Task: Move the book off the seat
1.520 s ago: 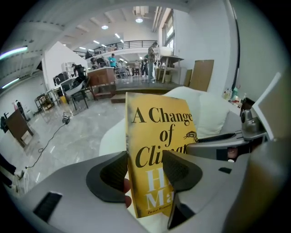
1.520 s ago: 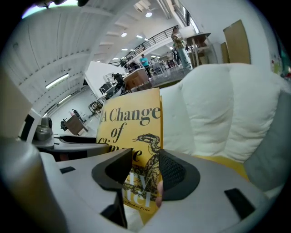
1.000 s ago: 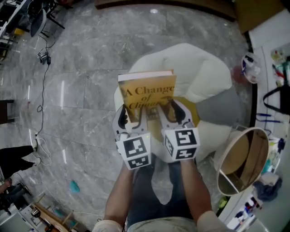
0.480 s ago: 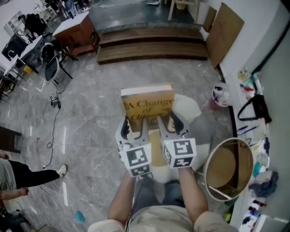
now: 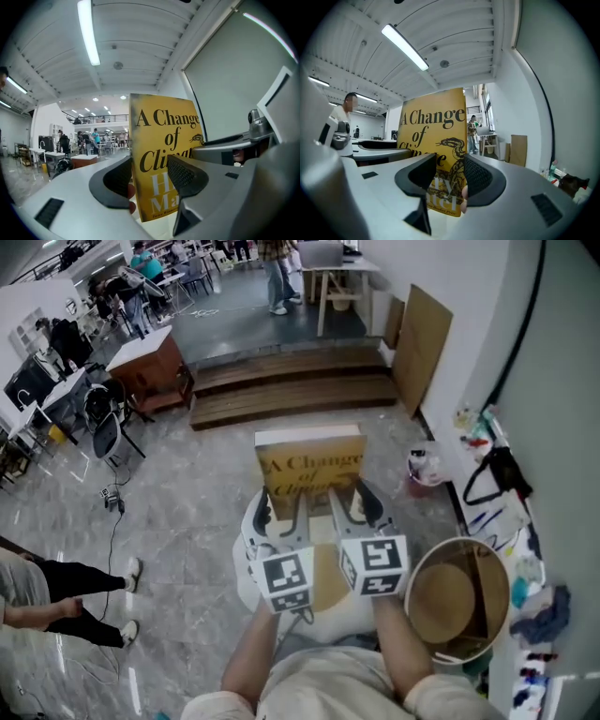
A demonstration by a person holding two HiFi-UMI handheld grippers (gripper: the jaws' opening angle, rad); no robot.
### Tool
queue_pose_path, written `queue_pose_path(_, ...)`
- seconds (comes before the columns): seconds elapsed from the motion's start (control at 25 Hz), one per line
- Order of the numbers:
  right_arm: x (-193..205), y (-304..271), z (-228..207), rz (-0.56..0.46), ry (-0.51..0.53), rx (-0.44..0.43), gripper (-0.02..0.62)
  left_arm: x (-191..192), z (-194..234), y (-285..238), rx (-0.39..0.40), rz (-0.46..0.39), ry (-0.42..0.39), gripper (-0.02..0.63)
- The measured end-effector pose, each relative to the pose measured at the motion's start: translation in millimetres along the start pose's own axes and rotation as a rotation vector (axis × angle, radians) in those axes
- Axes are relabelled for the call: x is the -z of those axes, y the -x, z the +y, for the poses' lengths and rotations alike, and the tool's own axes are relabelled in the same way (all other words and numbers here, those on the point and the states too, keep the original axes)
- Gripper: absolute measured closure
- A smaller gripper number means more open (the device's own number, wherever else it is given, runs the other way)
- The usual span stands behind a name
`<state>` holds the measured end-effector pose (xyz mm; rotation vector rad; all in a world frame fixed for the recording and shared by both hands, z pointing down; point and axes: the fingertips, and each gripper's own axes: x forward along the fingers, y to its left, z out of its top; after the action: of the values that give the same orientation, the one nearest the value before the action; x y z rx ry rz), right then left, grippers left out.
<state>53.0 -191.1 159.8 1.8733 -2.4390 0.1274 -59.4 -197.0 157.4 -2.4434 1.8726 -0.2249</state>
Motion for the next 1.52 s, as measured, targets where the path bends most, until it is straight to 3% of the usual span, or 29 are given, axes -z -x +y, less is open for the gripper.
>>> queue_pose_path(0.36, -27.3, 41.7, -13.1, -0.017, -0.004, 0.06, 0.407, -32.5, -26.0, 24.2, 0.049, -0.031, -0.029, 0.36)
queue_pose_path(0.52, -39.6, 49.6, -1.3, -0.012, 0.0, 0.08, 0.407, -43.3, -17.3, 34.0, 0.067, -0.029, -0.023, 0.36)
queue_pose_path(0.76, -8.4, 94.3, -77.5, -0.013, -0.023, 0.124, 0.407, -28.4, -108.3, 30.3, 0.116, -0.028, -0.045, 0.36)
queue_pose_path(1.32, 21.4, 192.2, -58.8, 0.043, 0.01, 0.404, 0.407, 0.7, -146.8, 95.5, 0.379, -0.038, 0.011, 0.36)
queue_pose_path(1.52, 28.8, 247.2, -61.5, 0.062, 0.005, 0.547, 0.407, 3.6, -181.3, 127.0, 0.526, -0.043, 0.022, 0.36)
